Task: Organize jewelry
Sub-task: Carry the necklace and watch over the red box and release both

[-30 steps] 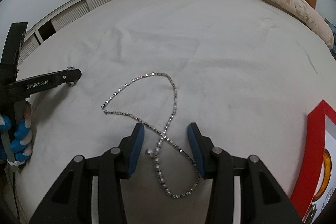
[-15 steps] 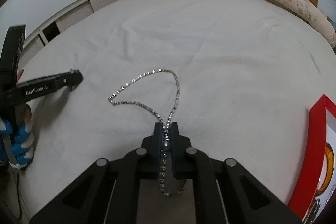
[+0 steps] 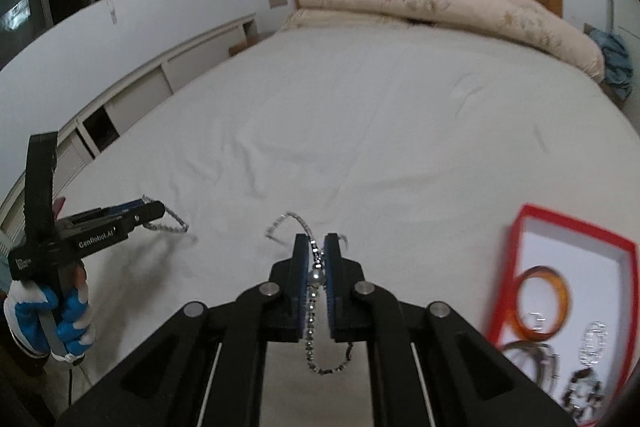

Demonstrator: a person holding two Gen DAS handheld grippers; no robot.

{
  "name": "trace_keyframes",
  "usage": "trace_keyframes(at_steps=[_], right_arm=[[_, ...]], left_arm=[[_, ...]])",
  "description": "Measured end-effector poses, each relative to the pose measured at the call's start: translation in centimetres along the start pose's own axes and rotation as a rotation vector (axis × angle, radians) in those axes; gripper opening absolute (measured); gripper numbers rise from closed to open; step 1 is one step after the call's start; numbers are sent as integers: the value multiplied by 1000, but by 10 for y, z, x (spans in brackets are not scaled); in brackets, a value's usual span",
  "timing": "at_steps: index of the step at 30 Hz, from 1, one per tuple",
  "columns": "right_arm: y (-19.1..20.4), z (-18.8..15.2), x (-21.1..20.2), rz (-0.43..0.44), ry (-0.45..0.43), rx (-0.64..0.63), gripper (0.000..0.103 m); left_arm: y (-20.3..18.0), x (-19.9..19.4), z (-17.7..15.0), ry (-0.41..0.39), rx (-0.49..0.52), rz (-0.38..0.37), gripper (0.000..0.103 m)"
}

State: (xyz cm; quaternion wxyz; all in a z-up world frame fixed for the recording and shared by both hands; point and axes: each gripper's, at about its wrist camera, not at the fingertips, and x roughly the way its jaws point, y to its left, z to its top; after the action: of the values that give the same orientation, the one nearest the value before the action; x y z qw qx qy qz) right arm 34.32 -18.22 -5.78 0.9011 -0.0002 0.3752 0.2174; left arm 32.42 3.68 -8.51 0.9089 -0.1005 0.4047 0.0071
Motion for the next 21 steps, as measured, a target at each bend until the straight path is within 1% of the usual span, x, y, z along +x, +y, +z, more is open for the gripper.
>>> trace_keyframes(at_steps=[5, 7, 11, 15, 21], right_arm=[[-14, 8, -49, -50, -65, 24, 7], [-22, 9, -68, -75, -90, 39, 7], [-51, 6, -104, -143, -132, 78, 7], [-83, -4, -123, -201, -145, 120, 7], [-135, -28, -124, -266, -127, 194, 7]], left_arm=[[-29, -20, 9, -35, 36, -46, 29], [-47, -26, 11, -45, 56, -72, 29], [-86, -29, 16, -50, 86, -147, 29], [-135, -23, 15, -35, 134, -233, 29], [-216, 3, 7, 11, 238, -340, 29]])
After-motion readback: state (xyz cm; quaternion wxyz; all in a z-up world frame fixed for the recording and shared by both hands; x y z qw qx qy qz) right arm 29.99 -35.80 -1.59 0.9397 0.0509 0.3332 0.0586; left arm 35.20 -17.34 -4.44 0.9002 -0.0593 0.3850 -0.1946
